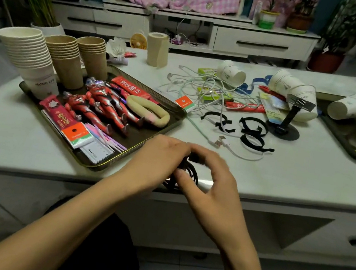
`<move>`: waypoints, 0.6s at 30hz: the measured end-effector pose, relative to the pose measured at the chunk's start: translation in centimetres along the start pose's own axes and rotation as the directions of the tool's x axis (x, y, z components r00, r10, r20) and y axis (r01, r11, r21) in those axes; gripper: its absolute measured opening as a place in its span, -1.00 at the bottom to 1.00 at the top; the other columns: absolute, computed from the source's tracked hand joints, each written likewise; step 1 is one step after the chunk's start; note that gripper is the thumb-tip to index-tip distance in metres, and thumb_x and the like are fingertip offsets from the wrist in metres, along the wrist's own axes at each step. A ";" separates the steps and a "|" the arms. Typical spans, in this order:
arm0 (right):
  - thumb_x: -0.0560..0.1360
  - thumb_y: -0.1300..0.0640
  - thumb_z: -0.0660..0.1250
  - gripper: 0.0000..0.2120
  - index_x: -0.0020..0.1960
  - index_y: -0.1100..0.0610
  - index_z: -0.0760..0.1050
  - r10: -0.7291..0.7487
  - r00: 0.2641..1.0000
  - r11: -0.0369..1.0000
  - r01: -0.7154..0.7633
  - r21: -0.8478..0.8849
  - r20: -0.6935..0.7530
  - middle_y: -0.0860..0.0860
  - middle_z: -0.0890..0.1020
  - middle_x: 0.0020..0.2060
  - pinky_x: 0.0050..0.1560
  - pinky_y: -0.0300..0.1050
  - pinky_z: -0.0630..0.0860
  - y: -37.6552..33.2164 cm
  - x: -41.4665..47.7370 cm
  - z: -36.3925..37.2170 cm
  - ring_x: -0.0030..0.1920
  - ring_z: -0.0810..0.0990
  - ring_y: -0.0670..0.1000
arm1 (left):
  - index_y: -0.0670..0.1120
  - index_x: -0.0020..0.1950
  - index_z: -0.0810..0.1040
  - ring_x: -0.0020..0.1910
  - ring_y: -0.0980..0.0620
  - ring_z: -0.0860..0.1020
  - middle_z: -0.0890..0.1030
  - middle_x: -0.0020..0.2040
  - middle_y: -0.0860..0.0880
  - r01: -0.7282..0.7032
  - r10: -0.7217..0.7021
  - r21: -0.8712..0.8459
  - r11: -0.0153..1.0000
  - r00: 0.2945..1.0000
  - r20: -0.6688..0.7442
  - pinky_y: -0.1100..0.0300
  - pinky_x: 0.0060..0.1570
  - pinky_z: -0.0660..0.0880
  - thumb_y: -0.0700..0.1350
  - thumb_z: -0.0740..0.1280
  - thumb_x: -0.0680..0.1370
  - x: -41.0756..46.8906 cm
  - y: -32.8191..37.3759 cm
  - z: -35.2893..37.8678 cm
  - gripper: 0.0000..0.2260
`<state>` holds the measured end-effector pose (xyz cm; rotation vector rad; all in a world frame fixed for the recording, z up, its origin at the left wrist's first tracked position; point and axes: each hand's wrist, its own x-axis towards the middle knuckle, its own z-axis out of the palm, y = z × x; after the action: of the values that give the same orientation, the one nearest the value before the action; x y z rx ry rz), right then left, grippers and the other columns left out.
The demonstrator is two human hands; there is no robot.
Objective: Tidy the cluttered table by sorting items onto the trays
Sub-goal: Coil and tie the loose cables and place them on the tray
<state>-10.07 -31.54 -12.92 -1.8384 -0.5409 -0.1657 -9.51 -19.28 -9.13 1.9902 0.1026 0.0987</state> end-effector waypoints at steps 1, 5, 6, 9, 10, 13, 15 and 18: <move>0.42 0.12 0.38 -0.70 0.11 -0.12 0.48 0.014 1.000 0.999 -0.015 0.051 0.019 -0.25 0.57 0.00 0.09 -0.45 0.34 0.1 0.0 0.0 0.11 0.49 -0.25 | -0.25 -0.39 0.41 -0.50 0.09 0.26 0.35 -0.51 -0.01 -0.019 0.018 0.035 0.999 1.000 0.015 0.27 -0.51 0.23 -0.22 0.19 0.51 0.0 -0.1 -0.1 -0.73; 0.45 0.19 0.35 -0.80 0.04 -0.01 0.53 -0.017 1.000 1.000 0.017 -0.014 0.001 -0.18 0.60 -0.17 -0.11 -0.44 0.40 0.0 -0.2 -0.1 -0.11 0.54 -0.18 | -0.26 -0.39 0.38 -0.48 0.11 0.25 0.34 -0.47 -0.03 -0.136 0.146 0.211 0.968 0.989 -0.033 0.25 -0.48 0.22 -0.20 0.17 0.52 -0.3 -0.2 0.1 -0.71; 0.46 0.17 0.33 -0.83 0.04 0.01 0.53 -0.031 0.999 0.999 0.031 -0.037 -0.011 -0.17 0.61 -0.16 -0.12 -0.42 0.42 0.0 -0.2 -0.1 -0.12 0.54 -0.17 | -0.22 -0.42 0.35 -0.49 0.11 0.24 0.33 -0.49 0.00 -0.159 0.179 0.238 0.958 0.982 -0.063 0.25 -0.49 0.20 -0.19 0.17 0.53 -0.4 -0.2 0.2 -0.69; 0.45 0.08 0.30 -0.84 0.00 0.06 0.54 -0.082 0.995 0.990 0.076 -0.115 -0.054 -0.14 0.61 -0.18 -0.12 -0.32 0.46 -0.1 -0.1 0.1 -0.13 0.55 -0.14 | -0.16 -0.41 0.31 -0.47 0.10 0.27 0.33 -0.47 -0.01 -0.193 0.232 0.275 0.942 0.966 -0.115 0.26 -0.46 0.21 -0.16 0.14 0.58 -0.3 -0.3 0.3 -0.66; 0.44 0.07 0.30 -0.85 -0.02 0.07 0.54 -0.097 0.993 0.987 0.087 -0.138 -0.066 -0.12 0.61 -0.19 -0.12 -0.26 0.47 -0.1 -0.2 0.2 -0.14 0.55 -0.13 | -0.19 -0.38 0.34 -0.44 0.09 0.28 0.35 -0.45 -0.03 -0.198 0.238 0.273 0.941 0.964 -0.121 0.26 -0.43 0.21 -0.15 0.13 0.59 -0.3 -0.3 0.3 -0.67; 0.44 0.10 0.34 -0.89 -0.07 0.10 0.52 -0.109 0.989 0.985 0.094 -0.147 -0.096 -0.09 0.59 -0.23 -0.15 -0.25 0.46 -0.1 -0.2 0.5 -0.19 0.51 -0.14 | -0.31 -0.27 0.41 -0.37 0.01 0.32 0.39 -0.40 -0.09 -0.200 0.233 0.231 0.952 0.964 -0.128 0.19 -0.37 0.23 -0.13 0.14 0.60 -0.2 -0.4 0.3 -0.67; 0.44 0.15 0.38 -0.92 -0.09 0.08 0.50 -0.108 0.988 0.988 0.094 -0.127 -0.112 -0.13 0.57 -0.26 -0.20 -0.36 0.42 0.0 -0.2 0.5 -0.22 0.49 -0.18 | -0.29 -0.27 0.43 -0.39 0.02 0.31 0.38 -0.43 -0.05 -0.180 0.206 0.189 0.965 0.971 -0.124 0.13 -0.33 0.24 -0.12 0.15 0.60 -0.2 -0.4 0.5 -0.68; 0.42 0.26 0.40 -0.84 -0.14 0.05 0.48 -0.003 0.993 0.996 0.014 0.093 -0.115 -0.21 0.58 -0.34 -0.27 -0.47 0.39 -0.1 -0.2 0.4 -0.30 0.52 -0.26 | -0.09 -0.30 0.47 -0.48 0.17 0.34 0.40 -0.48 0.06 -0.156 0.168 0.112 0.981 0.979 -0.116 0.24 -0.40 0.27 -0.16 0.17 0.58 0.0 -0.6 0.8 -0.75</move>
<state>-10.31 -31.24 -13.06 -1.7239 -0.4691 -0.2460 -9.47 -19.74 -9.95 2.0920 0.0258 0.3297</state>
